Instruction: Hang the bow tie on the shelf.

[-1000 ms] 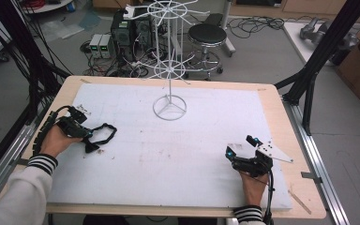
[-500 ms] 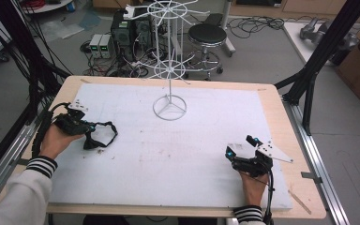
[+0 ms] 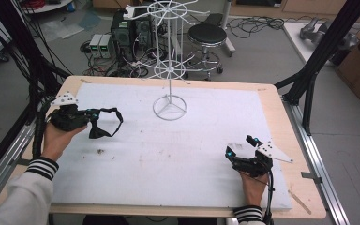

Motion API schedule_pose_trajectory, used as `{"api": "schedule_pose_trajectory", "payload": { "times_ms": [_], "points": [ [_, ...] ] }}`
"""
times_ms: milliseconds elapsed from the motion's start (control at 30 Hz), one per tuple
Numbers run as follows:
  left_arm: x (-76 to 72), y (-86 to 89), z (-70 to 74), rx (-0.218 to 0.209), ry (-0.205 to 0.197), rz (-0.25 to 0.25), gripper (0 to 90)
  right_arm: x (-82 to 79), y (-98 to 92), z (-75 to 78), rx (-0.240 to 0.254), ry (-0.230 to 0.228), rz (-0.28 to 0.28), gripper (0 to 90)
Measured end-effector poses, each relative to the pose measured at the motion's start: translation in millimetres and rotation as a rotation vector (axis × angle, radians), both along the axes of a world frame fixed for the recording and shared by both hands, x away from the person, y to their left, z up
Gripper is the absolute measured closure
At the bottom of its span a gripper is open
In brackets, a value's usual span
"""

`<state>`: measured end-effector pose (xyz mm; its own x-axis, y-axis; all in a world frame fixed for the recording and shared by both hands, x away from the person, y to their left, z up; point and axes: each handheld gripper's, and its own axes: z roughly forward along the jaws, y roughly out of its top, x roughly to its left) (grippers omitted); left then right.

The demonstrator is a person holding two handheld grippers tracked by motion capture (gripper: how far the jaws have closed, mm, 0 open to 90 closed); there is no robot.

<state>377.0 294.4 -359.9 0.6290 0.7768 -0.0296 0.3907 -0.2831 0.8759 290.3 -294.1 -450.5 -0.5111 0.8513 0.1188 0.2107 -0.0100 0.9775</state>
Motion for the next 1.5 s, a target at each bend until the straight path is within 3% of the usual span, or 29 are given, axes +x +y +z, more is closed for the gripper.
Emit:
{"api": "schedule_pose_trajectory", "payload": {
  "times_ms": [67,100,133,167,200,367,733,1000,1133,1500],
  "points": [
    [-1.5,-1.1,2.3,-0.042,-0.018,-0.009,85.1,0.0,-0.1,0.0,0.001,0.000,0.001,1.0],
    [-1.5,-1.1,2.3,-0.042,-0.018,-0.009,85.1,0.0,-0.1,0.0,0.001,0.001,0.001,1.0],
    [-2.8,-2.7,4.2,-0.078,-0.027,-0.024,85.1,-0.3,0.0,0.1,0.003,0.005,-0.001,1.0],
    [-2.8,-2.7,4.2,-0.078,-0.027,-0.024,85.1,-0.3,-0.1,0.0,0.002,0.004,0.000,1.0],
    [-4.7,-5.2,6.7,-0.090,-0.052,-0.042,85.1,-0.3,-0.1,0.1,0.003,0.004,-0.001,1.0],
    [-5.5,-12.3,14.7,-0.102,-0.062,-0.058,85.1,-0.3,-0.1,0.0,0.003,0.004,0.000,1.0],
    [-8.6,-41.9,44.2,-0.210,-0.123,-0.111,85.1,-0.2,0.1,0.0,0.002,0.003,0.001,1.0],
    [-6.4,-61.9,57.0,-0.234,-0.152,-0.133,85.1,-0.4,-0.2,0.1,0.003,0.005,0.001,1.0],
    [-2.3,-75.2,63.7,-0.274,-0.165,-0.151,85.2,-0.4,-0.3,0.0,0.006,0.007,0.002,1.0],
    [2.9,-100.4,73.5,-0.292,-0.184,-0.171,85.1,-0.3,-0.3,0.0,0.006,0.007,0.002,1.0]
  ]
}}
